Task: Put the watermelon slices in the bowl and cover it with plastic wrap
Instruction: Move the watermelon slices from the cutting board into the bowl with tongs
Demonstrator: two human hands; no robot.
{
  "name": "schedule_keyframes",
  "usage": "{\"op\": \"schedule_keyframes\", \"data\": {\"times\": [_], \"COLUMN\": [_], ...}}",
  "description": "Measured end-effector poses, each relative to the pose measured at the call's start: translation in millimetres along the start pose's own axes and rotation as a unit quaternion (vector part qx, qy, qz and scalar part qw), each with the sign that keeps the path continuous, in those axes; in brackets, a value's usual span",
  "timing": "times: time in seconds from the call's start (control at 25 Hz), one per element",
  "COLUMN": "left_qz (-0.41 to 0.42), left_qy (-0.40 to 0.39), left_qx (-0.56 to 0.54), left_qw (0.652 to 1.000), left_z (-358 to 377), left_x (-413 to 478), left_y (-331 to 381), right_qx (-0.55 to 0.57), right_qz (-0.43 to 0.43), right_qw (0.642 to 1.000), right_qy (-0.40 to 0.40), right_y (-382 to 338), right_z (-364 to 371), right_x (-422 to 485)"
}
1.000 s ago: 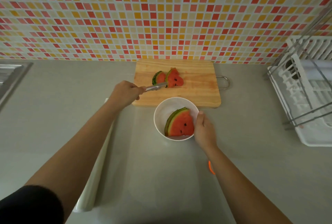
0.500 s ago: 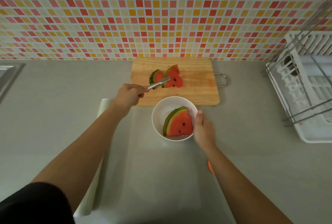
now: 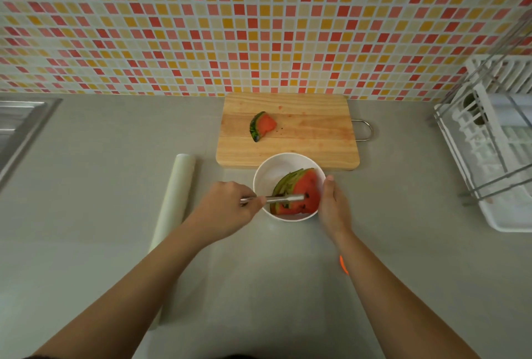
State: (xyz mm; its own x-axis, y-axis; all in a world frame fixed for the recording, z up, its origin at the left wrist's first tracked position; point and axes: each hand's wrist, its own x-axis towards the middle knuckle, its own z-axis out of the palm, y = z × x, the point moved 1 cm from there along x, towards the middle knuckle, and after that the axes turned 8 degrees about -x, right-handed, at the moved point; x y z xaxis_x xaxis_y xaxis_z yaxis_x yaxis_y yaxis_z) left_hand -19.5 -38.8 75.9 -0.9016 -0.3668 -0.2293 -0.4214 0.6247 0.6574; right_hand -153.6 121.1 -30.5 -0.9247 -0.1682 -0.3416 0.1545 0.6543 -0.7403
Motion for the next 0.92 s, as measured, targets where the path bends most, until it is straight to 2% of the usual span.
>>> {"op": "schedule_keyframes", "data": {"times": [0.08,0.2,0.28,0.4,0.56,0.68,0.92], "left_qz": [-0.001,-0.058,-0.093,-0.144,-0.193,-0.153,0.01], "left_qy": [-0.014,-0.039,0.026,0.16,0.184,0.219,0.293], "left_qx": [0.064,0.047,-0.012,-0.105,-0.146,-0.164,-0.01], "left_qw": [0.998,0.996,0.995,0.971,0.953,0.95,0.956], "left_z": [-11.8,-46.3,-64.3,-60.0,-26.9,-12.5,13.2], "left_x": [0.0,7.1,25.7,72.8,116.9,129.2,102.4], "left_y": [7.7,4.3,-3.3,-24.6,-58.3,-64.5,-78.0], "right_qx": [0.016,0.022,0.014,0.005,0.002,0.015,0.014], "right_qz": [-0.007,-0.008,-0.003,0.001,-0.002,-0.003,-0.007], "right_qw": [1.0,1.0,1.0,1.0,1.0,1.0,1.0], "right_qy": [0.003,0.001,-0.003,-0.009,-0.011,-0.011,0.002], "right_y": [-0.4,0.0,0.5,0.3,1.6,3.0,4.7], "right_z": [-0.6,-0.8,-0.6,-0.4,-0.6,-1.3,1.2], "right_x": [-1.1,-2.0,-1.4,0.6,1.9,1.8,3.8]}}
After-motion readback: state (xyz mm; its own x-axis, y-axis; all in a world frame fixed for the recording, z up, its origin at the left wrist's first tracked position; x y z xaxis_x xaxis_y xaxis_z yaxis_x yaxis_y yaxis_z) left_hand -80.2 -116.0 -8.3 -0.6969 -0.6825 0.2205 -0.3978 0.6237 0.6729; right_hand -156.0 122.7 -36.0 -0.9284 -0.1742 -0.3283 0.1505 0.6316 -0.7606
